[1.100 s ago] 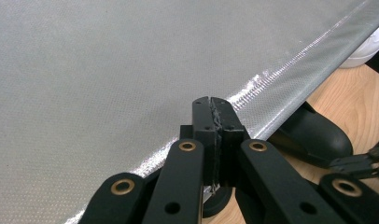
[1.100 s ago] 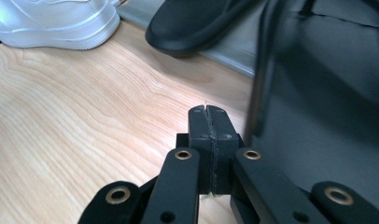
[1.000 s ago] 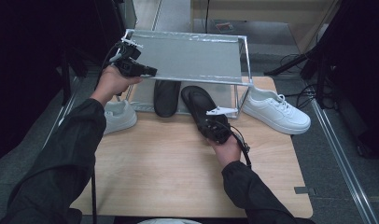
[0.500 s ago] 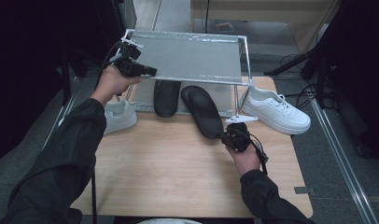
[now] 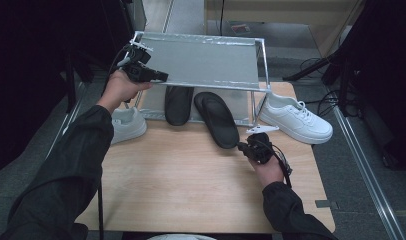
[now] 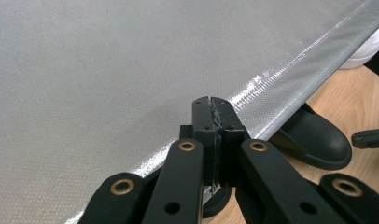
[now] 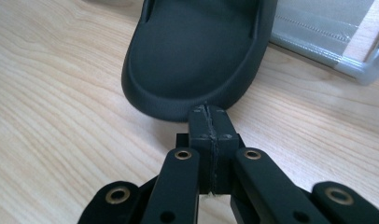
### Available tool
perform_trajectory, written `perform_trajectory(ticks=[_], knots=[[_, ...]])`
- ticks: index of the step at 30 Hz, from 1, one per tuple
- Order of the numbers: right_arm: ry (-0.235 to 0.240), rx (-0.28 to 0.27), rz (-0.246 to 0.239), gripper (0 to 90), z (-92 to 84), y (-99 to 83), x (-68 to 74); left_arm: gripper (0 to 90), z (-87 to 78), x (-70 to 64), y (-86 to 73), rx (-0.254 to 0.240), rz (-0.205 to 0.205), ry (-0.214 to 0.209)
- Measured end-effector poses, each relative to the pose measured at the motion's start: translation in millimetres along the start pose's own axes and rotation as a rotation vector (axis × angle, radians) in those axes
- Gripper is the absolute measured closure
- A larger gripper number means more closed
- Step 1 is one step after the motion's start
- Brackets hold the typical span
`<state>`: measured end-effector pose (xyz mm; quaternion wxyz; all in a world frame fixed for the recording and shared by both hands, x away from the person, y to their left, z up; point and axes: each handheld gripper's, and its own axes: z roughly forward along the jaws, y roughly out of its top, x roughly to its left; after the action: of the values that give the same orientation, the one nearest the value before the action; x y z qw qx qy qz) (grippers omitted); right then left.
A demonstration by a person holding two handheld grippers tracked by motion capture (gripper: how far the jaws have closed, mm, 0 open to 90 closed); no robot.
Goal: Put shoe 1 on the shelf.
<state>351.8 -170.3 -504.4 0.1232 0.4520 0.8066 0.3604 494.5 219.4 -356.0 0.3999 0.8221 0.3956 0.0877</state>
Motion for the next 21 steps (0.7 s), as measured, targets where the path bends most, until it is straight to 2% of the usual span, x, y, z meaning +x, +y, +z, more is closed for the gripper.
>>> perform_trajectory(ticks=[5, 9, 21], knots=[[0.01, -0.009, 0.009, 90.0, 7.8, 3.4, 4.4, 90.0, 0.1, 0.0, -0.1, -0.001, -0.002, 0.0], [0.01, -0.017, -0.003, 90.0, 12.7, 7.6, 8.9, 90.0, 0.0, 0.2, -0.3, -0.002, -0.006, -0.004], [0.012, -0.049, 0.008, 90.0, 41.7, 32.9, 9.7, 90.0, 0.1, 0.8, -0.9, -0.006, -0.012, -0.008]])
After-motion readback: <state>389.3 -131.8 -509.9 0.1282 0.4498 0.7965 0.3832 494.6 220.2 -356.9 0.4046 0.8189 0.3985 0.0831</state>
